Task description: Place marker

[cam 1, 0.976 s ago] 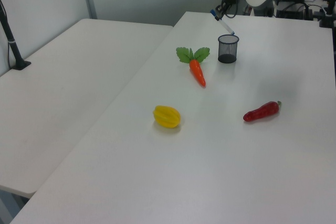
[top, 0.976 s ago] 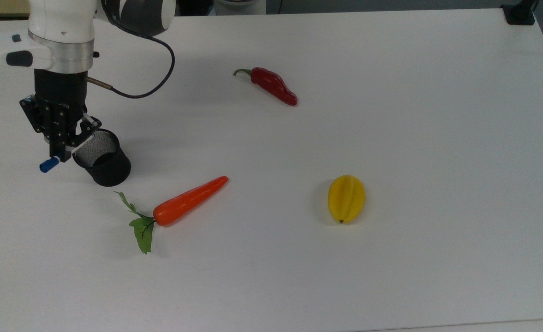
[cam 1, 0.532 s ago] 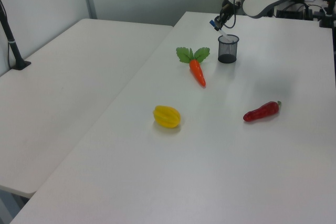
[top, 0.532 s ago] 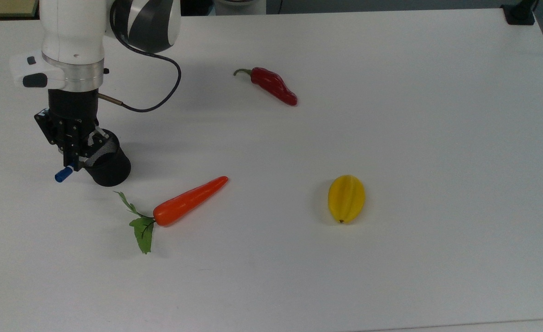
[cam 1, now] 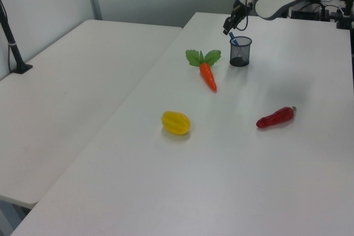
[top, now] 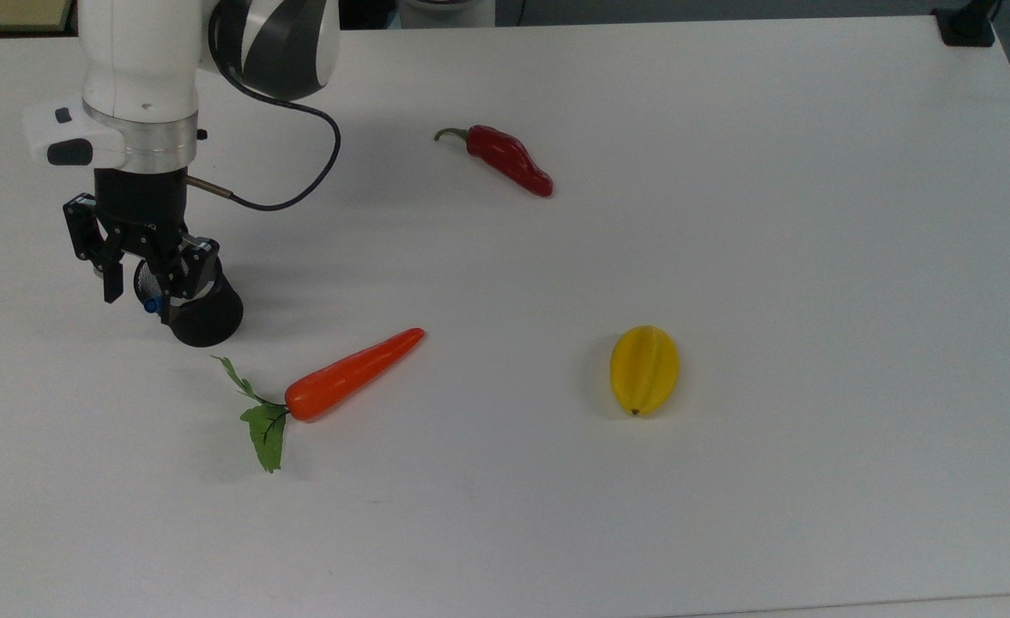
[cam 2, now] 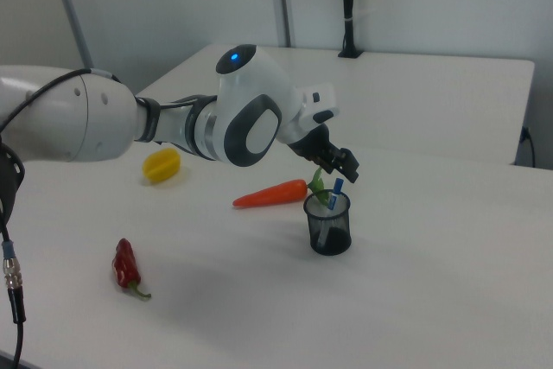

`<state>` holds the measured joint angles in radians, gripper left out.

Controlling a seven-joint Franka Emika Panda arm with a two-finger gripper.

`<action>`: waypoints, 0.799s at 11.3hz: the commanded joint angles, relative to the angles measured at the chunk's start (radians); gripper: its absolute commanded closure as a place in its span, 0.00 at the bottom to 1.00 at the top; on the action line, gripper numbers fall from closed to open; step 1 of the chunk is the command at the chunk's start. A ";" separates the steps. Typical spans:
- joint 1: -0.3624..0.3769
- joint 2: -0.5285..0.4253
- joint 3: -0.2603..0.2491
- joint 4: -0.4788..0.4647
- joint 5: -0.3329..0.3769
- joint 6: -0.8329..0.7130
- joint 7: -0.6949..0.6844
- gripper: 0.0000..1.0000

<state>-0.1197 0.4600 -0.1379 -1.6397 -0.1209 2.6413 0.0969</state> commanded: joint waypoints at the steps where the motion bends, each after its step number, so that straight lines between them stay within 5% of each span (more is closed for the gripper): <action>1: 0.023 -0.023 0.006 -0.017 -0.016 0.013 0.046 0.00; 5: 0.130 -0.105 0.006 -0.017 -0.016 -0.165 0.047 0.00; 9: 0.276 -0.234 0.006 -0.016 -0.016 -0.526 0.063 0.00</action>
<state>0.0834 0.3258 -0.1235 -1.6260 -0.1209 2.3018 0.1409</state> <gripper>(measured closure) 0.000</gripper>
